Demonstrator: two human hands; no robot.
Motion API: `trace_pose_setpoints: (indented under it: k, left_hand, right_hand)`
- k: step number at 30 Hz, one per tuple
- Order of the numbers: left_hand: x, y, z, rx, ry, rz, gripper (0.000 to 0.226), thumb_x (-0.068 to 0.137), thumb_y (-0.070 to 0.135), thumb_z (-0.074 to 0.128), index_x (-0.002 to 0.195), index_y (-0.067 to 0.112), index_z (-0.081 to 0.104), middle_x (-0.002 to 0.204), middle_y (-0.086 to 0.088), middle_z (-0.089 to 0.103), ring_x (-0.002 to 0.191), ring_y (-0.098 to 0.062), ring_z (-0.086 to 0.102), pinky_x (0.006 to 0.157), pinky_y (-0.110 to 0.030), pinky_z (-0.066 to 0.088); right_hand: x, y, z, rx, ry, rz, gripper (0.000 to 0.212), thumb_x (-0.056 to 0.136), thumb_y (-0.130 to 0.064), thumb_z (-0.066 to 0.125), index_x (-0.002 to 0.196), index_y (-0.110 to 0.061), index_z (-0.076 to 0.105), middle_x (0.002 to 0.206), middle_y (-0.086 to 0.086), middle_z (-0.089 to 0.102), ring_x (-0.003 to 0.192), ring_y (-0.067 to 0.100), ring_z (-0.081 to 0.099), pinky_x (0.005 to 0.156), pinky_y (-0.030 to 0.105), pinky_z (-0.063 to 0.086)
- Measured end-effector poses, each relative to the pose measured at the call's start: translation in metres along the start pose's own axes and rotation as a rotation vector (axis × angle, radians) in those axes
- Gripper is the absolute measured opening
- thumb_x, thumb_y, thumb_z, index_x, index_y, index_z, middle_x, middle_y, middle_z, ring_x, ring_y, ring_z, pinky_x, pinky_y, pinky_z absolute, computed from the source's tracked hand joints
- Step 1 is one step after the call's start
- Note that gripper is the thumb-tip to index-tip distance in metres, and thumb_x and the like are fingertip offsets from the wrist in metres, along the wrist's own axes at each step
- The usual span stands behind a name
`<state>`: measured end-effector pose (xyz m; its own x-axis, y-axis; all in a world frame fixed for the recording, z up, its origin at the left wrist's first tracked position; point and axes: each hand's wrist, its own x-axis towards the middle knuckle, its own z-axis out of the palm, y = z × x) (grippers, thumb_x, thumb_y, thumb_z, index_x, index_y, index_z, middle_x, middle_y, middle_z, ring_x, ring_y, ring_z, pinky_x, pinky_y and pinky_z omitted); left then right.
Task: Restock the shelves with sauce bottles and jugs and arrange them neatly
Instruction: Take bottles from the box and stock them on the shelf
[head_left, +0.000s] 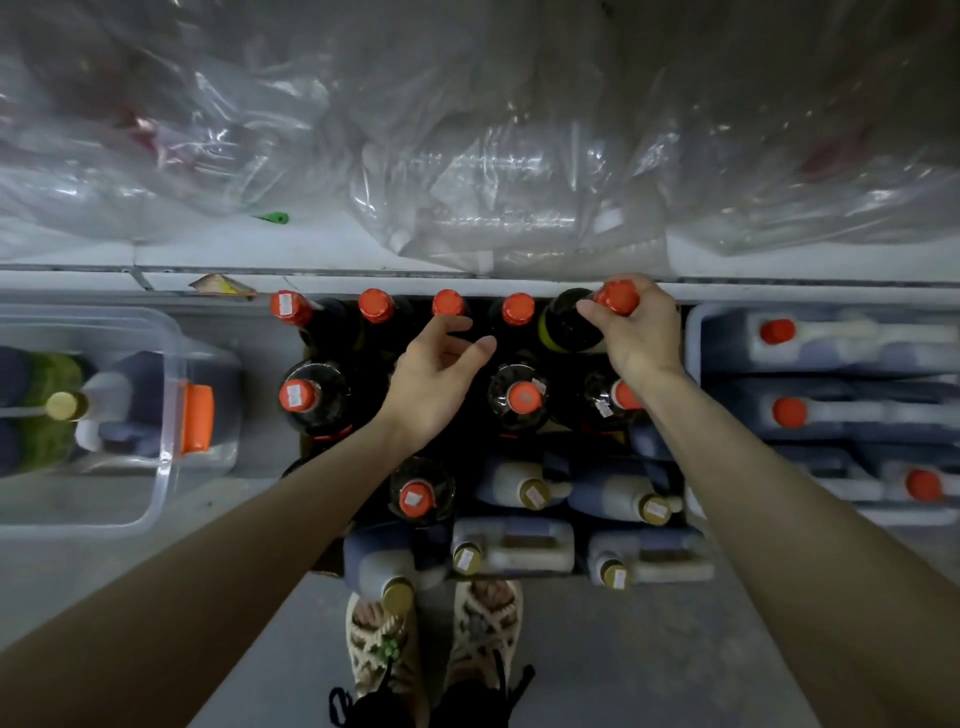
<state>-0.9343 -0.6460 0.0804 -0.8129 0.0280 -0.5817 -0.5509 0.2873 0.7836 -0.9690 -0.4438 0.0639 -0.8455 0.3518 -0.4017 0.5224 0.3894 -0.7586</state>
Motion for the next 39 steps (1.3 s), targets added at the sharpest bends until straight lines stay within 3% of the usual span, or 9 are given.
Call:
trace_pose_setpoints:
  k: [3,8,11,18,25,30,32,34,39]
  left_hand:
    - [-0.02,0.02,-0.008,0.016,-0.007,0.006,0.034,0.092,0.037,0.06,0.121,0.021,0.054,0.099,-0.003,0.065,0.092,-0.013,0.062,0.081,-0.026,0.049]
    - [-0.067,0.083,-0.028,-0.002,0.002,0.063,0.031,0.091,0.035,0.062,0.117,0.019,0.056,0.095,0.0,0.067,0.087,-0.014,0.063,0.074,-0.025,0.047]
    - [-0.104,0.126,-0.042,-0.012,-0.021,0.1,0.03,0.091,0.033,0.063,0.118,0.023,0.054,0.093,0.003,0.068,0.091,-0.013,0.064,0.082,-0.028,0.052]
    - [-0.206,0.262,-0.082,0.035,-0.016,0.339,0.03,0.092,0.025,0.063,0.119,0.018,0.052,0.091,0.004,0.06,0.081,-0.008,0.057,0.065,-0.01,0.046]
    - [-0.319,0.401,-0.135,0.055,-0.08,0.551,0.07,0.074,0.045,0.079,0.131,0.024,0.045,0.11,0.007,0.057,0.097,-0.003,0.058,0.071,-0.01,0.045]
    - [-0.4,0.496,-0.18,0.126,-0.1,0.708,0.108,0.043,0.063,0.078,0.138,0.028,0.037,0.124,0.011,0.052,0.115,-0.006,0.052,0.095,-0.031,0.049]
    - [-0.436,0.533,-0.198,0.139,-0.08,0.797,0.104,0.045,0.058,0.084,0.135,0.03,0.041,0.126,0.013,0.055,0.115,-0.004,0.054,0.094,-0.033,0.05]
    - [-0.471,0.565,-0.213,0.127,-0.06,0.888,0.092,0.051,0.044,0.092,0.129,0.031,0.045,0.121,0.016,0.058,0.111,0.001,0.056,0.091,-0.028,0.05]
    - [-0.541,0.616,-0.245,0.153,-0.021,1.016,0.059,0.059,0.019,0.091,0.111,0.022,0.063,0.104,0.009,0.072,0.097,-0.001,0.066,0.081,-0.019,0.052]
  right_hand:
    - [-0.018,-0.025,-0.022,0.05,0.022,-0.042,0.021,0.082,-0.015,0.075,0.094,-0.016,0.058,0.08,-0.008,0.059,0.078,0.008,0.055,0.068,0.003,0.041]
    - [-0.061,-0.085,-0.071,0.087,0.058,-0.145,0.021,0.08,-0.018,0.078,0.087,-0.021,0.059,0.073,-0.013,0.058,0.07,0.003,0.054,0.067,0.005,0.041]
    - [-0.097,-0.135,-0.109,0.092,0.069,-0.206,0.019,0.078,-0.022,0.079,0.082,-0.02,0.061,0.07,-0.012,0.058,0.069,0.007,0.053,0.069,0.013,0.043]
    - [-0.177,-0.294,-0.205,0.145,0.049,-0.411,0.028,0.067,-0.043,0.081,0.069,-0.021,0.065,0.067,-0.001,0.066,0.069,0.022,0.06,0.075,0.037,0.048]
    - [-0.285,-0.477,-0.297,0.188,0.084,-0.677,0.051,0.057,-0.056,0.078,0.072,-0.009,0.064,0.073,0.019,0.067,0.067,0.016,0.056,0.072,0.05,0.052]
    - [-0.37,-0.597,-0.358,0.121,0.114,-0.909,0.044,0.068,-0.049,0.079,0.064,-0.009,0.061,0.062,0.014,0.062,0.062,0.026,0.059,0.067,0.047,0.051]
    - [-0.409,-0.641,-0.381,0.117,0.094,-0.991,0.052,0.068,-0.051,0.076,0.073,-0.001,0.064,0.072,0.022,0.067,0.07,0.038,0.065,0.072,0.053,0.053]
    - [-0.447,-0.68,-0.4,0.108,0.068,-1.089,0.057,0.07,-0.049,0.076,0.078,0.006,0.065,0.078,0.027,0.066,0.066,0.034,0.064,0.069,0.052,0.054]
    - [-0.515,-0.74,-0.428,0.109,-0.008,-1.256,0.028,0.086,-0.021,0.072,0.08,0.006,0.067,0.075,0.026,0.068,0.057,0.016,0.062,0.055,0.025,0.051]
